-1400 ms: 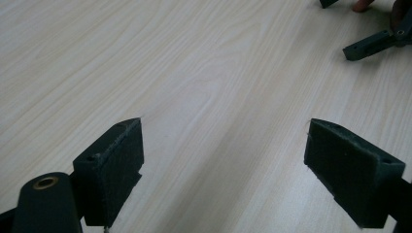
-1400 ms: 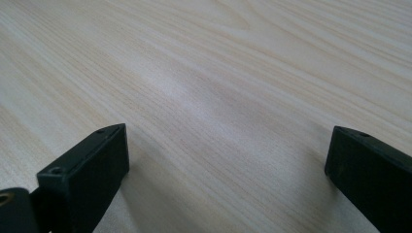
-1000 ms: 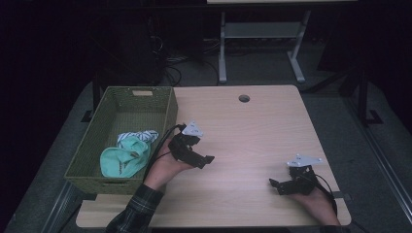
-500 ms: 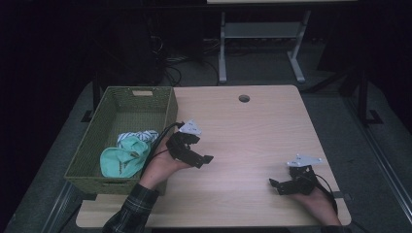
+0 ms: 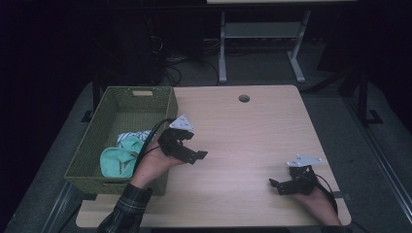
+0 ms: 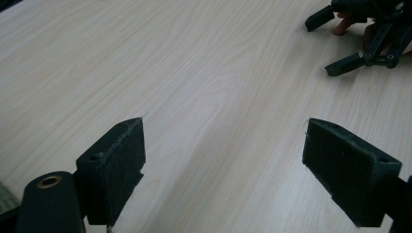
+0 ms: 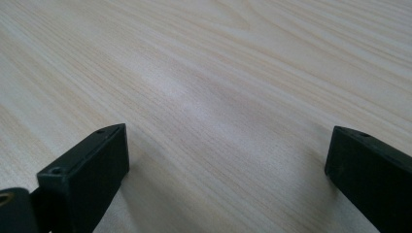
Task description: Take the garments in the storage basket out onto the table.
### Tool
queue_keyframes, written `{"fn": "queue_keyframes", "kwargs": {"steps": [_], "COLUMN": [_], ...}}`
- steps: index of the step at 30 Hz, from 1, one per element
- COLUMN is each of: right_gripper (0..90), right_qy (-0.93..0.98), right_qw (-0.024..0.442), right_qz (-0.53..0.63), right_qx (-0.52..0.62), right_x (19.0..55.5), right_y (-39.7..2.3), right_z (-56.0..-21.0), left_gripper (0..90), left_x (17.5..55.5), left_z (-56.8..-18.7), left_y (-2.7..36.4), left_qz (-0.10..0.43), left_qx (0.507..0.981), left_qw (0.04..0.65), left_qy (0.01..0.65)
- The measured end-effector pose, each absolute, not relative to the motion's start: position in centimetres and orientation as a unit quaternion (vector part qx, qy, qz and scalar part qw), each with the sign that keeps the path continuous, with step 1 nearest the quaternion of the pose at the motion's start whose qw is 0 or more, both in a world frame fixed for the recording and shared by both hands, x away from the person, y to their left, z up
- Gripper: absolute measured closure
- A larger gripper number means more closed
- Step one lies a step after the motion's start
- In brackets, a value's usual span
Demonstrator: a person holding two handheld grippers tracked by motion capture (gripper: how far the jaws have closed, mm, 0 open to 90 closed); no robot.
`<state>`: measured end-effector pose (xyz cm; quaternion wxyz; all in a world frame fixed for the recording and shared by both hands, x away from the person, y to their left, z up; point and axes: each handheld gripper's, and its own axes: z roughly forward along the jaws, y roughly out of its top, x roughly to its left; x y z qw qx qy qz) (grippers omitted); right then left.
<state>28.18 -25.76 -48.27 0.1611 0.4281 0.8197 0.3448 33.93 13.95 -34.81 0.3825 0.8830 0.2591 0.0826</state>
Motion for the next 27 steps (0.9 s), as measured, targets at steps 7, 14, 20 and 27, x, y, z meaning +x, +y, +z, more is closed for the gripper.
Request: {"fn": "queue_keyframes", "kwargs": {"steps": [7,14,20,27], "right_gripper": [1.5,1.5,1.5,1.5], "right_qy": [0.820,0.819,0.820,0.820], "right_qw": [0.161,0.161,0.161,0.161], "right_qz": [0.345,0.345,0.345,0.345], "right_qx": [0.428,0.429,0.428,0.428], "right_x": [28.2,28.2,28.2,28.2], "right_y": [-25.8,-25.7,-25.7,-25.8], "right_z": [-48.3,-48.3,-48.3,-48.3], "left_gripper": [14.9,14.9,15.1,15.1], "left_x": [34.0,34.0,34.1,34.2], "left_z": [-34.5,-34.0,-33.9,-33.9], "left_y": [15.0,16.1,16.9,17.8], "left_qz": [0.084,0.095,0.097,0.102], "left_qx": [0.878,0.874,0.871,0.866], "left_qw": [0.389,0.393,0.395,0.394], "left_qy": [0.267,0.270,0.277,0.290]}}
